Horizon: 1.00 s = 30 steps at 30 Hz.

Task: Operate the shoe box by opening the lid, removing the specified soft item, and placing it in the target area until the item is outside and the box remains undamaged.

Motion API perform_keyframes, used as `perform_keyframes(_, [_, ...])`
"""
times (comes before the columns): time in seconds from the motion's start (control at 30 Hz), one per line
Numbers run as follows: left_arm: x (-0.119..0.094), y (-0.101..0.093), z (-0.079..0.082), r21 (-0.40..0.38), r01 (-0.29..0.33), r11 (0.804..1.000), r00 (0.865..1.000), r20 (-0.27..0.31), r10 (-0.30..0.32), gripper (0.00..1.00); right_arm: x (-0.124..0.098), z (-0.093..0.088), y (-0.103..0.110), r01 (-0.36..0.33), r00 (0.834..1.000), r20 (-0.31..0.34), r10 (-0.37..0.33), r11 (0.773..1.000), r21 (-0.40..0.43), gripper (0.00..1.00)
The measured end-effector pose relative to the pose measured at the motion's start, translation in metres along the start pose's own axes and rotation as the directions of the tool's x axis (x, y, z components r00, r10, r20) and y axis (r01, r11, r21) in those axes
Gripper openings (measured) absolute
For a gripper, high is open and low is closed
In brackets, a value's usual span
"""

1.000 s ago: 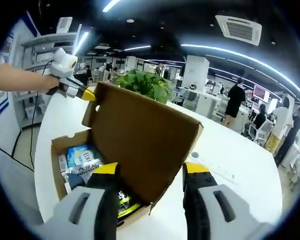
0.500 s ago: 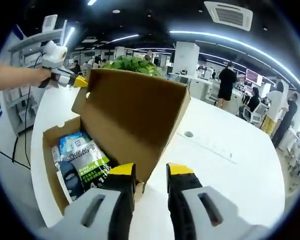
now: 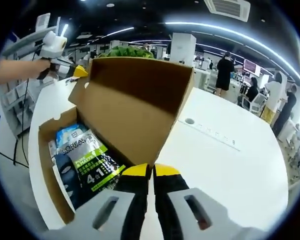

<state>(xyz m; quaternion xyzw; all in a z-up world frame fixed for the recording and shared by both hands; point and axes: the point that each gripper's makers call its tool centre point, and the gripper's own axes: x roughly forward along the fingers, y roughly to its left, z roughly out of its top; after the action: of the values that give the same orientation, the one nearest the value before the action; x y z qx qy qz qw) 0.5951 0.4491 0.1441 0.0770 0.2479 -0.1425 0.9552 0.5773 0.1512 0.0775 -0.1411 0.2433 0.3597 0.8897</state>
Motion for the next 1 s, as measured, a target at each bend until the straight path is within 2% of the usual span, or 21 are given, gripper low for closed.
perform_keyframes(0.1, [0.003, 0.000, 0.000, -0.002, 0.000, 1.000, 1.000, -0.004, 0.000, 0.01, 0.001, 0.000, -0.001, 0.005, 1.000, 0.000, -0.005, 1.000, -0.009, 0.01])
perform_keyframes(0.27, [0.005, 0.000, -0.003, 0.039, -0.005, 0.999, 1.000, -0.027, 0.006, 0.02, 0.002, 0.001, -0.001, 0.007, 1.000, 0.000, -0.007, 1.000, -0.014, 0.00])
perform_keyframes(0.37, [0.005, 0.000, -0.016, 0.056, -0.003, 0.998, 0.997, -0.071, 0.007, 0.02, 0.002, 0.003, -0.002, 0.007, 1.000, 0.001, -0.007, 1.000, -0.017, 0.00])
perform_keyframes(0.47, [0.002, -0.002, -0.023, 0.059, -0.002, 0.998, 0.997, -0.079, 0.006, 0.02, 0.004, 0.003, -0.003, 0.006, 1.000, -0.001, -0.006, 1.000, -0.020, 0.00])
perform_keyframes(0.63, [0.000, -0.008, -0.047, 0.011, 0.011, 1.000, 0.992, -0.126, -0.009, 0.04, 0.005, 0.004, -0.004, 0.003, 1.000, -0.005, -0.003, 1.000, -0.020, 0.00])
perform_keyframes(0.8, [-0.002, -0.015, -0.061, -0.034, 0.018, 0.999, 0.988, -0.151, -0.023, 0.03, 0.007, 0.005, -0.005, 0.001, 1.000, -0.010, -0.001, 1.000, -0.023, 0.00])
perform_keyframes(0.87, [-0.003, -0.017, -0.066, -0.046, 0.013, 0.999, 0.987, -0.159, -0.020, 0.01, 0.009, 0.005, -0.007, -0.001, 1.000, -0.013, 0.000, 1.000, -0.020, 0.01])
perform_keyframes(1.0, [-0.003, -0.016, -0.065, -0.069, 0.004, 0.998, 0.989, -0.147, -0.014, 0.00, 0.011, 0.005, -0.008, -0.008, 1.000, -0.021, 0.007, 1.000, -0.026, 0.01])
